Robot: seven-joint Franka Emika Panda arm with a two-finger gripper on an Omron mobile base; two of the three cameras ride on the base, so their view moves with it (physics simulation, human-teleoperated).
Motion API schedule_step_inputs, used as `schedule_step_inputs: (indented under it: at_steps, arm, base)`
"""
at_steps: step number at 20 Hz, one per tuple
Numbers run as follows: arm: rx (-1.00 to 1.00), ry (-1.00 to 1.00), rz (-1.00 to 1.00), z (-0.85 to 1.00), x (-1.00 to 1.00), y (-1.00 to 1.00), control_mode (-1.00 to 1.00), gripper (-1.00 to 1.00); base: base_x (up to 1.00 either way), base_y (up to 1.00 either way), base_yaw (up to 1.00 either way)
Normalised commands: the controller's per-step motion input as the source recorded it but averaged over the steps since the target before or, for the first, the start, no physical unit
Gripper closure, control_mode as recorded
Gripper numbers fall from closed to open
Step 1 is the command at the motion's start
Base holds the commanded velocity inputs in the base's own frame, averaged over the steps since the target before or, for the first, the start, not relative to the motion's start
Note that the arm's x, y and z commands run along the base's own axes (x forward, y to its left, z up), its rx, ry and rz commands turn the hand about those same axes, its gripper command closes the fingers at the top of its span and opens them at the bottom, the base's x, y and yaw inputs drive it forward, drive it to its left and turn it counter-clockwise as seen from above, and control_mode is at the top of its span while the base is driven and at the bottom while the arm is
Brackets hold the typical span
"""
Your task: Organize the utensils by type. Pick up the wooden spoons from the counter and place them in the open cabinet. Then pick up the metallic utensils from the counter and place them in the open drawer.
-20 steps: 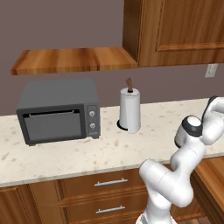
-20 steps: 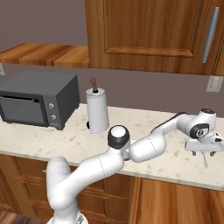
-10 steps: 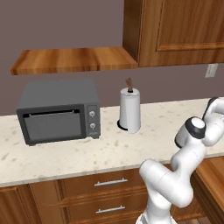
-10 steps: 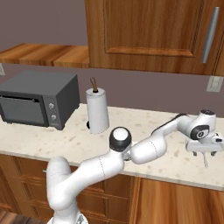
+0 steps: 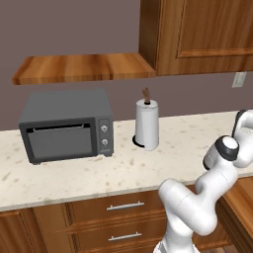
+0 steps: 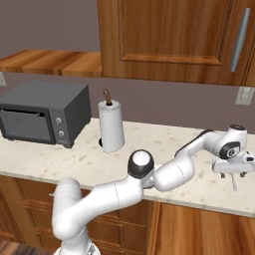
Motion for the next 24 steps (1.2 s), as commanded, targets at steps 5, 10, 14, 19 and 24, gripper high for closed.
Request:
schedule_step_inputs:
  at_steps: [5, 10, 14, 19, 24]
  arm:
    - [0.13, 0.17, 0.00, -0.29, 0.00, -0.09, -1.00, 1.00]
    - [0.20, 0.24, 0.00, -0.41, -0.03, -0.17, -1.00, 1.00]
    - [0.24, 0.27, 0.00, -0.38, -0.11, -0.13, -1.00, 1.00]
    - [0.26, 0.21, 0.00, -0.12, -0.21, -0.07, -1.00, 1.00]
    - [0.26, 0.10, 0.00, 0.04, -0.24, -0.12, -1.00, 1.00]
  base:
    - [0.00, 0.00, 0.00]
    - [0.00, 0.00, 0.00]
    - [0.00, 0.00, 0.00]
    - [0.00, 0.00, 0.00]
    - [0.00, 0.00, 0.00]
